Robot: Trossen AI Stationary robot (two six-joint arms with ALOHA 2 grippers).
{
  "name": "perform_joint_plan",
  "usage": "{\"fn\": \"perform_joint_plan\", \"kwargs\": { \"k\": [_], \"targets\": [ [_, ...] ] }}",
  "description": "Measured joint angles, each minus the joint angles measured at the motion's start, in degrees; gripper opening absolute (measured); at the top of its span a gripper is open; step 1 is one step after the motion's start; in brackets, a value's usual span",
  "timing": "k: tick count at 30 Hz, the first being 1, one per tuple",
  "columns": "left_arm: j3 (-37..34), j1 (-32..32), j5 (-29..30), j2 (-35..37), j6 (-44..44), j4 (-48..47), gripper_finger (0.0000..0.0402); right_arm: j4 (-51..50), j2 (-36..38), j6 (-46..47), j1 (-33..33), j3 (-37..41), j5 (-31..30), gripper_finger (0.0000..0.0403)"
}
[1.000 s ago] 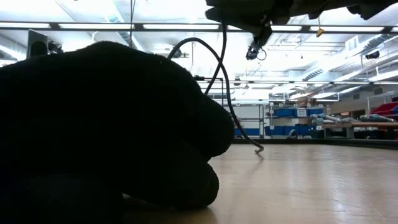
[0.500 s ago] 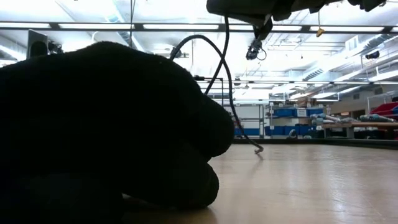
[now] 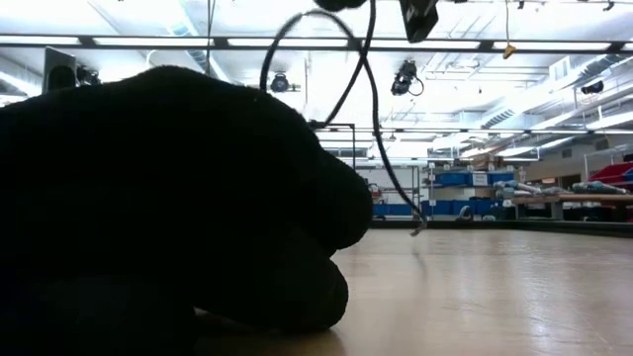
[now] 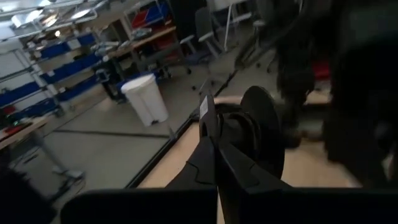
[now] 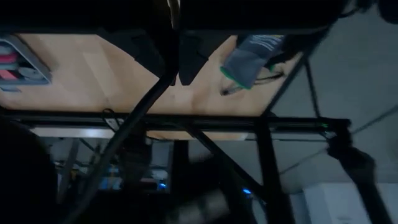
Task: Coil cords
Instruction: Uncoil the black wire cable from the black spool
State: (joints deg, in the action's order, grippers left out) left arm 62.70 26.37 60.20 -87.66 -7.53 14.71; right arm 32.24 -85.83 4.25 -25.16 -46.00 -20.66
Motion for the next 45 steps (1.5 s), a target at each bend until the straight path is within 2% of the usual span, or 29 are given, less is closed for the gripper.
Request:
{"fn": "perform_joint_plan", "kwargs": {
  "k": [3, 5, 9, 12, 16, 18, 23, 26, 28, 33, 38, 42, 45],
  "targets": [
    [0.00, 0.00, 1.20, 0.00, 2.29, -3.65, 0.0000, -0.83, 1.52, -0.17, -0.42, 0.00, 1.09, 0.0002],
    [0.00, 0.01, 1.37, 0.00, 3.26, -4.54, 0.0000, -3.53, 3.33, -0.72, -1.03, 0.00, -0.39, 0.0002],
    [0.00, 1.13, 1.44, 0.00, 3.31, -3.92, 0.0000, -15.67, 8.50, -0.21, -2.26, 0.00, -10.43, 0.0003],
    [0.00, 1.60, 1.58, 0.00, 3.29, -3.20, 0.0000, -26.55, 11.74, 4.95, -2.46, 0.00, -17.96, 0.0007],
    [0.00, 1.55, 1.65, 0.00, 1.79, 0.00, 0.0000, -38.39, 13.76, 12.18, -1.33, 0.00, -19.76, 0.0013],
    [0.00, 1.58, 1.64, 0.00, -0.41, 2.86, 0.0000, -42.91, 13.79, 14.67, -0.52, 0.00, -16.81, 0.0016],
    [0.00, 1.55, 1.71, 0.00, -7.24, 10.10, 0.0000, -45.57, 11.36, 19.06, 1.10, 0.00, 1.65, 0.0035],
    [0.00, 1.55, 1.70, 0.00, -8.76, 11.57, 0.0000, -45.80, 10.96, 19.03, 1.26, 0.00, 9.36, 0.0053],
    [0.00, 1.79, 1.71, 0.00, -8.63, 11.00, 0.0000, -48.23, 11.97, 20.03, 1.35, 0.00, 11.63, 0.0063],
    [-0.04, 2.64, 0.30, 0.02, -6.20, 9.50, 0.0000, -56.14, 17.89, 24.45, 1.43, 0.00, 10.63, 0.0071],
    [-3.02, 3.07, -1.52, -0.77, -5.31, 11.96, 0.0000, -48.98, 22.85, 21.11, 0.30, 0.00, 2.46, 0.0068],
    [-5.62, 3.02, -3.41, -1.89, -5.31, 17.87, 0.0000, -35.06, 23.08, 9.68, -2.36, 0.00, -3.75, 0.0068],
    [-6.67, 2.82, -4.82, -1.99, -4.10, 18.41, 0.0000, -26.51, 21.80, -0.51, -4.81, -0.02, -8.99, 0.0067]
  ]
}}
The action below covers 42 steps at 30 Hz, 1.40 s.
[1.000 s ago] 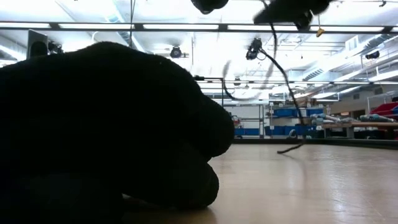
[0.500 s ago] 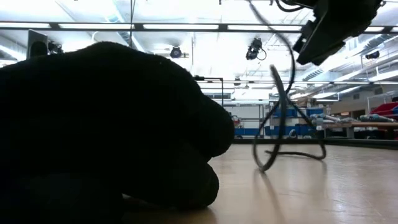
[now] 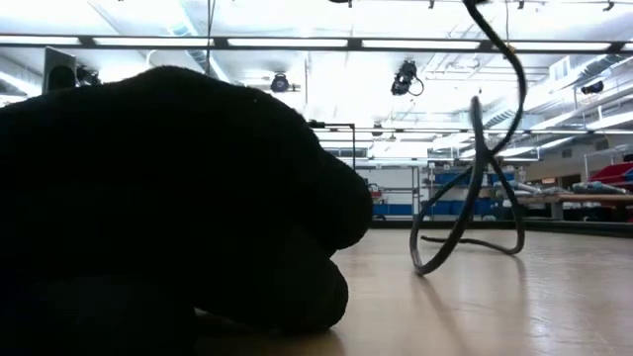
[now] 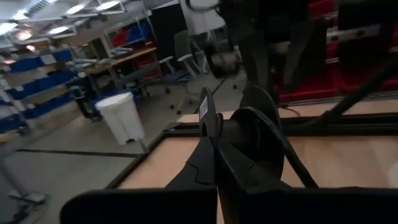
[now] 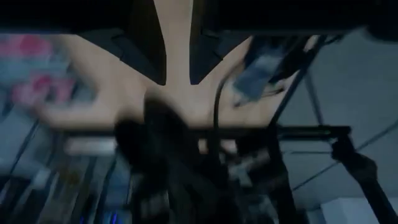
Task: Coil cords
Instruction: Uncoil the black wire cable from the black spool
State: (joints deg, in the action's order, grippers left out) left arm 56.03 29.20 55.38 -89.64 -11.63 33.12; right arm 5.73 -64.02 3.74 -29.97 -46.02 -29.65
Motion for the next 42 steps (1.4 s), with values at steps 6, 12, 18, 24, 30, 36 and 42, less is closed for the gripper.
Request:
{"fn": "perform_joint_plan", "kwargs": {
  "k": [6, 12, 18, 24, 30, 36, 42],
  "targets": [
    [-0.13, -0.33, -1.87, 0.00, 3.47, -1.20, 0.0000, 6.20, -3.75, -7.51, -1.64, 0.00, -4.24, 0.0068],
    [-0.13, -0.06, 1.86, 0.00, 4.43, -2.26, 0.0000, 6.26, -4.33, -5.62, -0.98, 0.04, -1.07, 0.0067],
    [0.00, 0.09, 5.65, 0.00, 2.83, -2.01, 0.0000, 5.93, -6.09, -0.36, -1.04, 0.04, 2.78, 0.0066],
    [0.04, 0.06, 6.60, 0.00, 0.92, -0.80, 0.0000, 2.60, -9.54, 4.93, 0.54, -2.03, 8.15, 0.0063],
    [0.04, 0.13, 7.54, 0.02, -1.98, 1.58, 0.0000, 2.67, -12.52, 10.49, 1.79, -2.84, 9.13, 0.0081],
    [0.04, 0.11, 7.54, 0.02, -3.16, 2.23, 0.0000, 2.99, -12.79, 16.12, 2.46, -2.84, 10.37, 0.0117],
    [0.06, -0.24, 7.51, 0.01, -3.16, 2.23, 0.0000, 3.35, -13.91, 18.73, 2.62, -2.82, 11.54, 0.0149]
  ]
}}
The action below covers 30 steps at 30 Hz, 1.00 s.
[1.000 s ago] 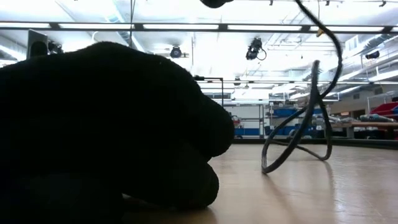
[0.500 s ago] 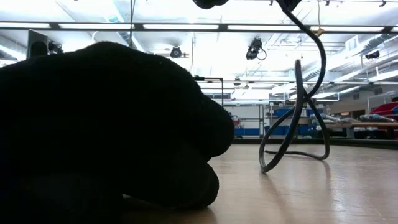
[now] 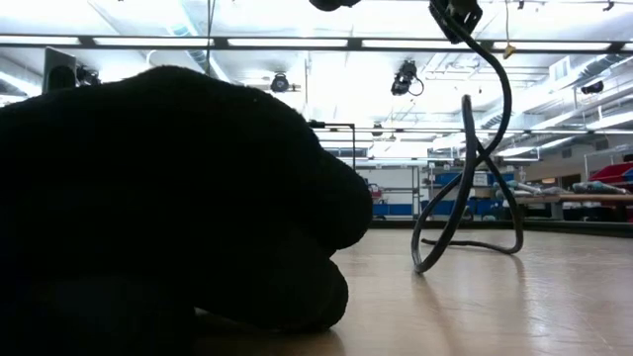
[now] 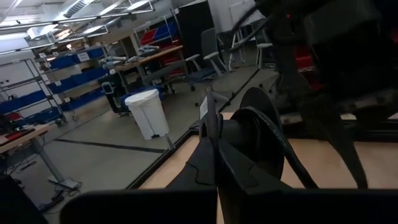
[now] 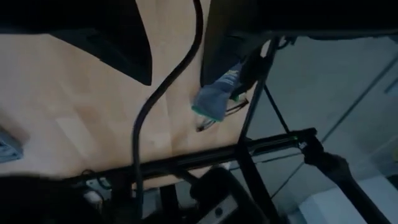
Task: Coil cords
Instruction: Uncoil the black wire cable from the black spool
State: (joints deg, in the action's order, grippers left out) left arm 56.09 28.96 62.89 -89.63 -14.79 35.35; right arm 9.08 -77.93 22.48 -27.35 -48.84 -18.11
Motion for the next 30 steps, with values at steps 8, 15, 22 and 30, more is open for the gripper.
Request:
{"fn": "perform_joint_plan", "kwargs": {
  "k": [8, 15, 22, 30],
  "targets": [
    [0.00, -0.07, -0.12, 0.00, 0.00, -0.09, 0.0000, 5.24, -5.00, 1.02, 1.99, 0.00, 2.39, 0.0169],
    [0.03, 0.00, 0.07, 0.00, 0.00, -0.47, 0.0000, 6.84, -6.24, 0.54, 3.05, 0.00, 3.43, 0.0137],
    [0.03, 0.54, 0.50, 0.00, -0.45, -0.67, 0.0000, 6.45, -4.42, -1.63, 3.10, 0.00, 4.92, 0.0048],
    [0.03, 0.78, 0.50, 0.00, -1.20, -0.50, 0.0000, 6.03, -3.94, -2.18, 3.19, 0.00, 6.66, 0.0009]
  ]
}}
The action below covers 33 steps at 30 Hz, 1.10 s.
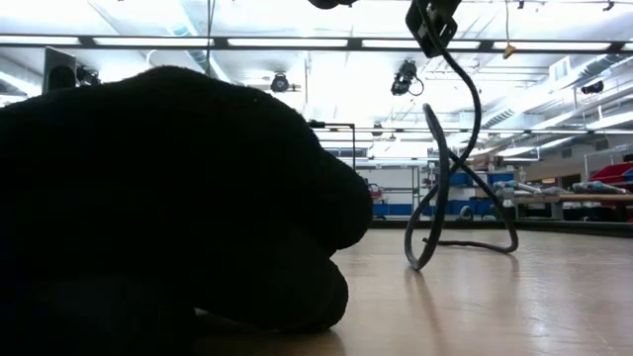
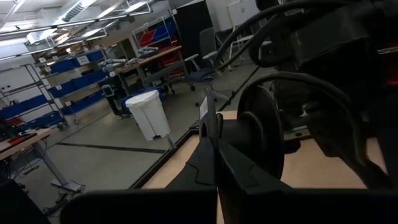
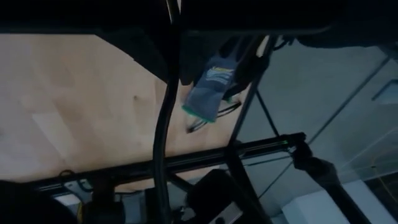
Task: Coil cords
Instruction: Uncoil the black wire cable from the black spool
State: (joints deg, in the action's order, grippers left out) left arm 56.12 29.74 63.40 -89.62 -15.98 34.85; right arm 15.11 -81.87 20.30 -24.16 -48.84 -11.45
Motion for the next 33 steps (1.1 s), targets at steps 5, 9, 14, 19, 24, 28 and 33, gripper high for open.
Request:
{"fn": "perform_joint_plan", "kwargs": {
  "k": [5, 9, 14, 19, 24, 28, 33],
  "targets": [
    [0.00, 0.07, 0.02, 0.00, 0.00, 0.02, 0.0000, -2.62, 0.97, -0.50, 0.01, 0.00, -0.99, 0.0006],
    [0.00, 0.85, 0.99, 0.05, -1.04, 0.08, 0.0000, -10.33, 4.72, 0.94, 0.02, 0.00, -6.93, 0.0006],
    [0.00, 1.81, 2.25, 0.11, -1.80, 0.92, 0.0000, -30.02, 10.48, 10.02, -0.11, 0.00, -20.78, 0.0006],
    [0.00, 1.90, 2.72, 0.13, -1.99, 3.19, 0.0000, -41.09, 10.32, 17.53, 0.86, 0.00, -15.91, 0.0011],
    [0.00, 1.48, 2.71, 0.13, -3.13, 4.01, 0.0000, -31.13, 4.75, 14.37, 1.02, 0.00, 1.43, 0.0040],
    [0.00, 1.38, 2.71, 0.13, -6.57, 5.71, 0.0000, -18.78, 2.22, 9.80, 0.31, 0.00, 14.80, 0.0062],
    [0.00, 1.40, 2.67, 0.13, -9.49, 6.98, 0.0000, -16.91, 7.25, 10.42, -1.03, 0.04, 18.69, 0.0069]
  ]
}}
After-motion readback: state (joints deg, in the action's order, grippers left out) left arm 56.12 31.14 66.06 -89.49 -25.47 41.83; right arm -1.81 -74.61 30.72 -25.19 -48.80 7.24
